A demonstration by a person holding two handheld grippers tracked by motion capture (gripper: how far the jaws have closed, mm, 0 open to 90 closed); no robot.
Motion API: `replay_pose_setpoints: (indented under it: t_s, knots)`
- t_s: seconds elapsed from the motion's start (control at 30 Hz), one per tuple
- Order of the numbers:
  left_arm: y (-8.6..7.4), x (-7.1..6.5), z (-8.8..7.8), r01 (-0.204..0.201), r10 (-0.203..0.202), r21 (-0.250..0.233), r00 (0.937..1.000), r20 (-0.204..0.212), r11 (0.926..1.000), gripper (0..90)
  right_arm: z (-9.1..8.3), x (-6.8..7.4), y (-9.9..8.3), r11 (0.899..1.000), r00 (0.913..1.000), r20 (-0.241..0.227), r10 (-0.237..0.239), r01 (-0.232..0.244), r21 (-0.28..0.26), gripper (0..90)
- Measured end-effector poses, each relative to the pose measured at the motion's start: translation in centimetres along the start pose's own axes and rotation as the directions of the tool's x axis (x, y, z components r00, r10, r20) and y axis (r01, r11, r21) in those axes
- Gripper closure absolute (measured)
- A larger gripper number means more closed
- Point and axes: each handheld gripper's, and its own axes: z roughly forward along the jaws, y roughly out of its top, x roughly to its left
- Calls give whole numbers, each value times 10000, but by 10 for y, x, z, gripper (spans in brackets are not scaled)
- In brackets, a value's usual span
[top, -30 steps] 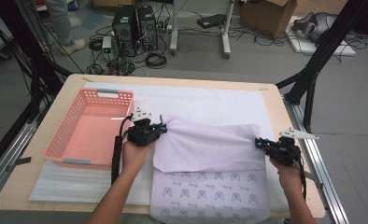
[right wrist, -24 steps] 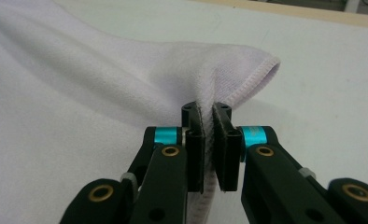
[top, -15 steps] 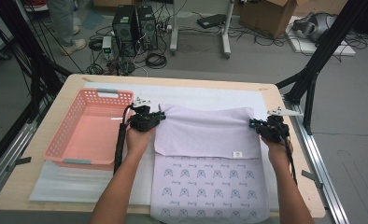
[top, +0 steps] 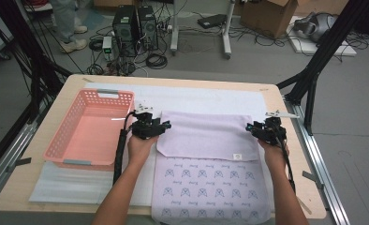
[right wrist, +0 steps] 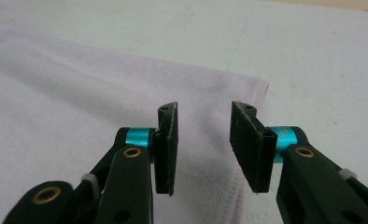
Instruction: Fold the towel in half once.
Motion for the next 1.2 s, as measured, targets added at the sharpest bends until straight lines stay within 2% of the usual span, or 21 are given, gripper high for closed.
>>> replay_pose_setpoints:
  t_s: [0.03, 0.2, 0.27, 0.3, 0.37, 0.43, 0.5, 0.57, 0.67, 0.77, 0.87, 0.93, 0.97, 1.0, 1.1, 1.2]
  knots:
    - [-3, -3, -3, -41, 42, -207, 10000, 29, 9998, 515, -4, 0, -2, 10000, 10000, -36, -52, 52, -8, 615]
    - [-21, -12, -11, -14, 17, -172, 9998, 185, 9999, 498, -19, 0, -15, 9999, 9995, -275, -130, 132, 76, 600]
    - [-25, -15, -13, -186, 185, 37, 9995, 237, 9998, 449, -24, 0, -20, 9999, 9992, -398, -104, 104, 15, 600]
    - [-29, -17, -15, -252, 254, -60, 9992, 300, 9997, 413, -28, 0, -24, 9999, 9988, -473, -129, 131, 44, 600]
    - [-33, -20, -20, -418, 419, -110, 9991, 73, 9991, 388, -34, 2, -31, 9996, 9980, -583, -223, 232, 140, 600]
    - [-36, -19, -24, -282, 283, -170, 9996, 45, 9995, 370, -40, 3, -38, 9993, 9972, -683, -317, 328, 151, 600]
    - [-39, -19, -26, -300, 300, -43, 9995, 21, 9995, 378, -44, 4, -47, 9993, 9964, -792, -289, 307, 225, 600]
    - [-44, -17, -28, -252, 252, 306, 9997, 0, 9992, 386, -47, 4, -55, 9982, 9960, -812, -370, 407, 444, 603]
    - [-52, -15, -29, -178, 188, 809, 9998, -118, 9966, 465, -50, 5, -63, 9984, 9951, -953, -258, 305, 485, 611]
    - [-60, -14, -30, -138, 156, 1135, 9998, -149, 9934, 559, -48, 9, -72, 9965, 9933, -1067, -436, 509, 669, 632]
    - [-63, -17, -32, -420, 448, 1246, 9988, -201, 9913, 716, -44, 12, -79, 9928, 9942, -877, -628, 712, 966, 694]
    - [-63, -20, -32, -641, 674, 1267, 9975, -215, 9899, 830, -44, 12, -81, 9948, 9955, -777, -540, 604, 821, 774]
    - [-63, -21, -32, -724, 759, 1244, 9968, -238, 9896, 843, -44, 12, -80, 9949, 9953, -840, -478, 549, 850, 834]
    - [-64, -21, -33, -713, 748, 1206, 9969, -246, 9901, 849, -44, 12, -80, 9945, 9948, -867, -536, 610, 848, 847]
    - [-64, -21, -38, -717, 731, 806, 9972, -145, 9942, 852, -46, 16, -80, 9938, 9950, -617, -780, 825, 748, 859]
    - [-63, -22, -45, -665, 665, 440, 9978, 9, 9968, 848, -51, 16, -79, 9953, 9951, -621, -769, 803, 542, 859]
